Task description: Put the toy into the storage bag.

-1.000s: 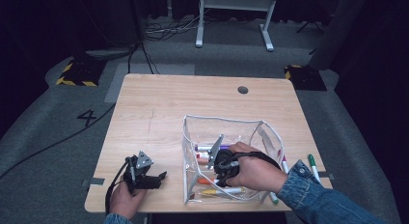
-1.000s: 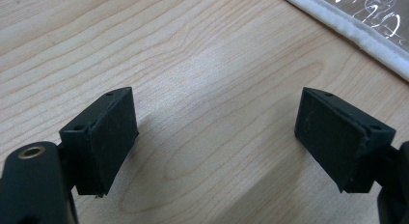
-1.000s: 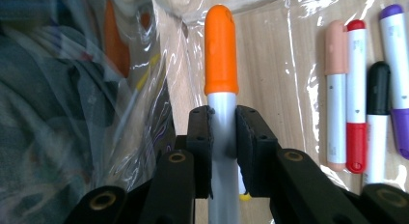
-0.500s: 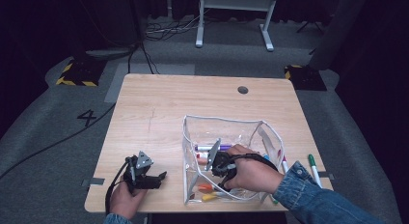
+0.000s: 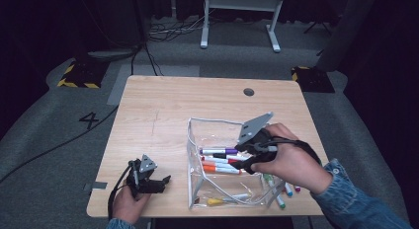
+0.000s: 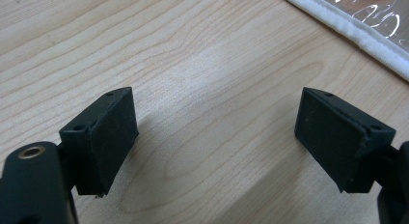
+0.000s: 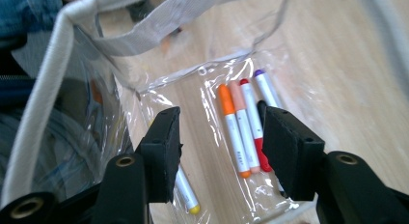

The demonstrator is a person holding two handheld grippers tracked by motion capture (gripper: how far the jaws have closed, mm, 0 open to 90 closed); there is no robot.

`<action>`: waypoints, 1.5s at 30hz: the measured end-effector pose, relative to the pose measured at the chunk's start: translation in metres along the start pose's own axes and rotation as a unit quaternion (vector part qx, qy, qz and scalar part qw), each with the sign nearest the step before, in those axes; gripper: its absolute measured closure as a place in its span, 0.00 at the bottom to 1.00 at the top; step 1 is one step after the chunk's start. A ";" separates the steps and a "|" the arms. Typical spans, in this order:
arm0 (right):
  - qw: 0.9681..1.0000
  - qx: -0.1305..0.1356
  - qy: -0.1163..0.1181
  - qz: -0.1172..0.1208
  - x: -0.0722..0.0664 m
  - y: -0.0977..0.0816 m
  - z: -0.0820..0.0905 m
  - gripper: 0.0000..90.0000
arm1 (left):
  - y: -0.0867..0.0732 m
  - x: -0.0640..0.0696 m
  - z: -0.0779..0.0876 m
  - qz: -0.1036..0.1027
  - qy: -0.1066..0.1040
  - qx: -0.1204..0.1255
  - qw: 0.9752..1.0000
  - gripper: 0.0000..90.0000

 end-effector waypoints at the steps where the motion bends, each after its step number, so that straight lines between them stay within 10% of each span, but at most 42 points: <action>1: 1.000 0.013 -0.003 -0.012 0.003 -0.003 0.007 0.51 | 0.000 0.000 0.000 0.000 0.000 0.000 1.000 0.17; 8: 0.995 0.045 -0.046 -0.080 0.030 -0.039 0.047 0.54 | 0.000 0.000 0.000 0.002 -0.001 0.001 1.000 0.17; 16: 0.981 0.044 -0.087 -0.168 0.061 -0.104 0.067 0.55 | 0.000 0.000 0.000 0.002 -0.001 0.001 1.000 0.17; 35: 0.922 -0.067 -0.148 -0.351 0.098 -0.273 0.014 0.60 | 0.000 0.000 0.000 0.002 -0.001 0.001 1.000 0.17; 45: 0.903 -0.134 -0.161 -0.374 0.098 -0.325 -0.021 0.68 | 0.000 0.000 0.000 0.002 -0.001 0.001 1.000 0.17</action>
Point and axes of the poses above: each handheld gripper's, and its own axes: z roughly backward along the jaws, y roughly out of its top, x roughly to its right, the point moved 2 cm from there along -z, roughly forward along the jaws, and after that the axes turned 13 degrees about -y, right-handed, at the moved point
